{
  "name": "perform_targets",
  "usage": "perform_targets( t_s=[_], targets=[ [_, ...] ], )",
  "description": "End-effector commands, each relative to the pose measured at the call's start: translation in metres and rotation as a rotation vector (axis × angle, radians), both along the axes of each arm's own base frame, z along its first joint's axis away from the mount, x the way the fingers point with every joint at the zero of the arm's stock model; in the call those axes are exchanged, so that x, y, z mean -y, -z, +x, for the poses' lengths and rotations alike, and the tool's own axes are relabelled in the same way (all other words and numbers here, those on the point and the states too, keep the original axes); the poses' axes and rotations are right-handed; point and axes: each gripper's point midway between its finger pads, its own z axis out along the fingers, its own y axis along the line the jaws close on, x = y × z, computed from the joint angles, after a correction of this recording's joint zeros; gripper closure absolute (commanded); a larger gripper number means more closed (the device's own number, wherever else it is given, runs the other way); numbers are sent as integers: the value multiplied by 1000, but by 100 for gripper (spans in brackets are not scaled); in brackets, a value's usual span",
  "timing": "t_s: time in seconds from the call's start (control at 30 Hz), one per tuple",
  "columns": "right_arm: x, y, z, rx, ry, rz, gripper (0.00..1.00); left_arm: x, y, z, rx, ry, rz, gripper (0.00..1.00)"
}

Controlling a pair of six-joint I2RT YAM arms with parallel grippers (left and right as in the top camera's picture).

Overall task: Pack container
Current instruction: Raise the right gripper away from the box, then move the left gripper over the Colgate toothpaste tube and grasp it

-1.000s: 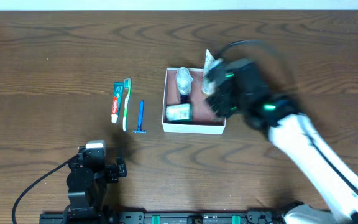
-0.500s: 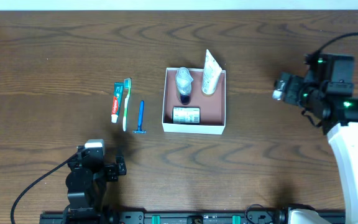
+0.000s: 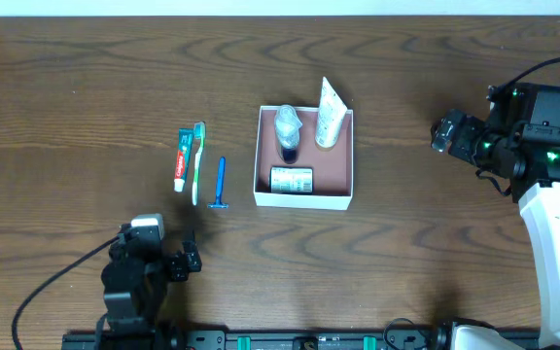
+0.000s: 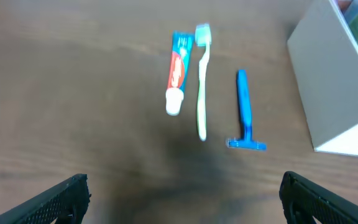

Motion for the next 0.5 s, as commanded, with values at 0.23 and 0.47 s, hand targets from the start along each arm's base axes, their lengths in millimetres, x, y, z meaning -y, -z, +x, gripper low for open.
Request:
perform_targets(
  t_s=[0.23,0.47],
  targets=[
    [0,-1,1,2,10,20,1,6,-48,65,-311,53,-18,2],
    [0,-1,1,2,11,20,1,9,-31,136,-447,72,-46,2]
  ],
)
